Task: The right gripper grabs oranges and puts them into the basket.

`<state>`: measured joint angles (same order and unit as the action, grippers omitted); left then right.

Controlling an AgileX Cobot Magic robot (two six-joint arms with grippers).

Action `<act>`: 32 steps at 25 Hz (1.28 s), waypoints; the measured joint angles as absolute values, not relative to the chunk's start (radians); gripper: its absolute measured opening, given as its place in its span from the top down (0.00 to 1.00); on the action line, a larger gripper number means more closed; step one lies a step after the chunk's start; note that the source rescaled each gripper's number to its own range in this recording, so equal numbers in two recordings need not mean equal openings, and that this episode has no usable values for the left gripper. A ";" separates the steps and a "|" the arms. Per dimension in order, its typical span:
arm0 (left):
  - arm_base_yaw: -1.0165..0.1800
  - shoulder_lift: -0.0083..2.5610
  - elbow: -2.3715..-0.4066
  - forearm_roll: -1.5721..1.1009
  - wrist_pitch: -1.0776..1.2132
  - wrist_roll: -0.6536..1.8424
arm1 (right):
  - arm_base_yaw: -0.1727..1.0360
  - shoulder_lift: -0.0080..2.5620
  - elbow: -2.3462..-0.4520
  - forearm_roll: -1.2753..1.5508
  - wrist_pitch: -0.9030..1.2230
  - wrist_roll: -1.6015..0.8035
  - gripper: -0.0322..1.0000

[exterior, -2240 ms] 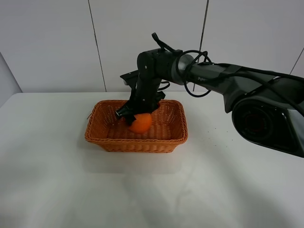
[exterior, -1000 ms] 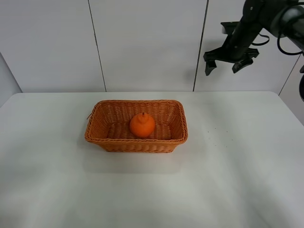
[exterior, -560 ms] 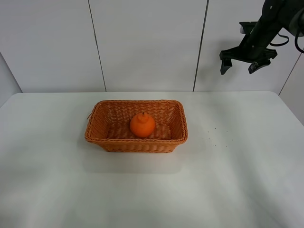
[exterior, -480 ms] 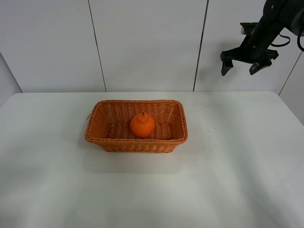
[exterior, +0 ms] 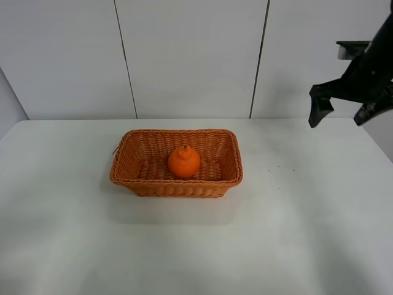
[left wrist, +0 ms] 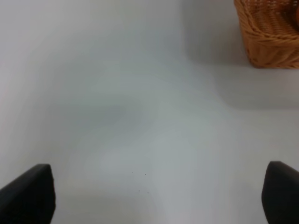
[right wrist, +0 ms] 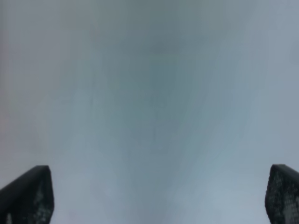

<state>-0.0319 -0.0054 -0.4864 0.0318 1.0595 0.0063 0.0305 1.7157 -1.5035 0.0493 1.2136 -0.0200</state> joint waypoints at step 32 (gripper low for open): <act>-0.032 -0.005 -0.486 0.032 1.060 0.006 | 0.037 -0.002 -0.496 0.059 1.027 -0.019 0.00</act>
